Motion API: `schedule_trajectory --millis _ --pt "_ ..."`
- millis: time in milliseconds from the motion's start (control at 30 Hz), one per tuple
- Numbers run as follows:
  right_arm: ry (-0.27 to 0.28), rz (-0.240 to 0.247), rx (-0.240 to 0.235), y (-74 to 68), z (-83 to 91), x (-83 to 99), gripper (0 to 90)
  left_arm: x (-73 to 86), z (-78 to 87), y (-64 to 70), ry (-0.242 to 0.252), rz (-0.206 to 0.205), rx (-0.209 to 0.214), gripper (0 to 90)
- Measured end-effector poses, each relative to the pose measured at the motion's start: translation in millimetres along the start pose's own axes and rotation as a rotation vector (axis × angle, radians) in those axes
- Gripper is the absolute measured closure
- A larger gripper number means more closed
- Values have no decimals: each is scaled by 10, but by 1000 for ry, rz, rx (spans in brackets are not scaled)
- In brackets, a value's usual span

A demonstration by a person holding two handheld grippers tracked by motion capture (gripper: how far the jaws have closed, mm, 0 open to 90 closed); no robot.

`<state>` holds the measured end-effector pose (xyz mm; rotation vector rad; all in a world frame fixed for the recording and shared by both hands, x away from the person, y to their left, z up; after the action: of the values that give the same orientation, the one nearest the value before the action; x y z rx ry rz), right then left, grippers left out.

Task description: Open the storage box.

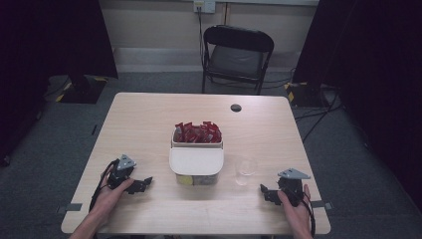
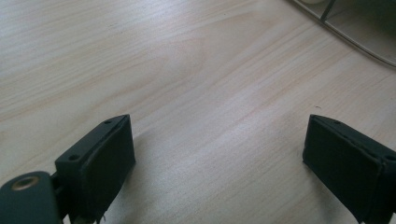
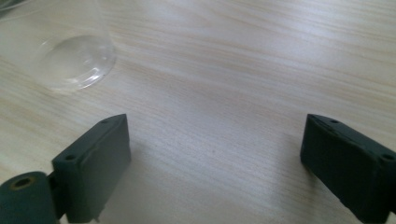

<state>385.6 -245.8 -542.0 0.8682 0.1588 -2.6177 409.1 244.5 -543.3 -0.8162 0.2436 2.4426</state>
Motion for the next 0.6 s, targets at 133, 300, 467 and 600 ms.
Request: schedule_trajectory --millis 133,300,467,600 --pt "-6 -15 12 4 -5 2 49 8 11 8 2 -2 1 105" --pt "-6 -16 13 5 -6 2 47 9 30 -1 5 18 -10 151" --pt "-8 -12 12 9 -8 -1 43 -10 92 16 21 36 37 157" --pt "-9 -8 6 10 -8 0 41 -41 148 46 39 47 67 157"
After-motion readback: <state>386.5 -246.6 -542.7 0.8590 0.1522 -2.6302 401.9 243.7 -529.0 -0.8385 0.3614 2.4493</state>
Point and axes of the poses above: each handheld gripper's, and its own axes: z roughly backward along the jaws, x roughly out of its underside, y roughly to its right, the point moved 6 cm from there along -z, roughly forward along the jaws, and after that the axes turned 10 degrees about -y, right-handed, at the moved point
